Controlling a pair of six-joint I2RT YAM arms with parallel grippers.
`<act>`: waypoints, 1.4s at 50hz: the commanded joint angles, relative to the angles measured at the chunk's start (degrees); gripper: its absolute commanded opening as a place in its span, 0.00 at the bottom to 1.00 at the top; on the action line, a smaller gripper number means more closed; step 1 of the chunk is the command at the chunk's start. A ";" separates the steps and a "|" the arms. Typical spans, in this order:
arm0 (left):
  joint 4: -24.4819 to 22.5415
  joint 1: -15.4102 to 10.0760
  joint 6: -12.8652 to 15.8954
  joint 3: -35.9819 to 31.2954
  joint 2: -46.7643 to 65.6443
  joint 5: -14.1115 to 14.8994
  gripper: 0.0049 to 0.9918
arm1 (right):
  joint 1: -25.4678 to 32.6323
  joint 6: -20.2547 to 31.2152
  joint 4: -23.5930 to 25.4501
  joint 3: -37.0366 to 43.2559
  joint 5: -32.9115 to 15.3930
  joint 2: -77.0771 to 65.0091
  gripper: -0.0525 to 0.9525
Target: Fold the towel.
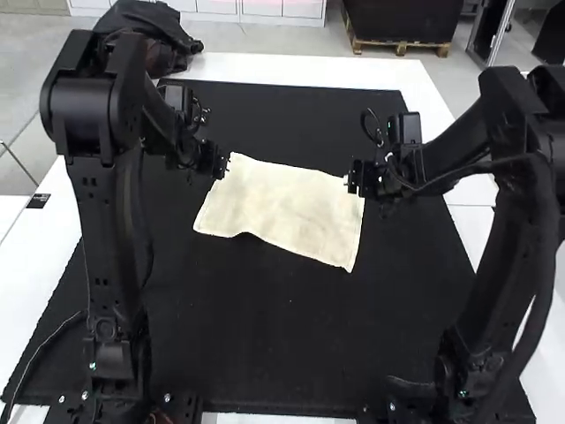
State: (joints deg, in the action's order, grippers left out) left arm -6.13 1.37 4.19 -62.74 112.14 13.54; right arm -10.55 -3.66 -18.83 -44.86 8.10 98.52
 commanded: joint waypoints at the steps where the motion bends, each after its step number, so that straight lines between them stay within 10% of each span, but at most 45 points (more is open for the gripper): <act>1: 1.21 -0.40 1.79 -4.14 2.12 0.87 0.97 | -0.62 -0.73 -0.15 -2.69 -0.36 1.41 0.96; 70: 7.01 -1.54 4.96 -21.46 16.89 0.70 0.97 | 0.79 -1.26 0.28 -10.69 -0.72 15.83 0.96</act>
State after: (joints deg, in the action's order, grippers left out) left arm 1.02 -0.12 8.36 -82.50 128.35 13.54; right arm -10.48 -5.34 -18.13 -53.89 8.12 113.99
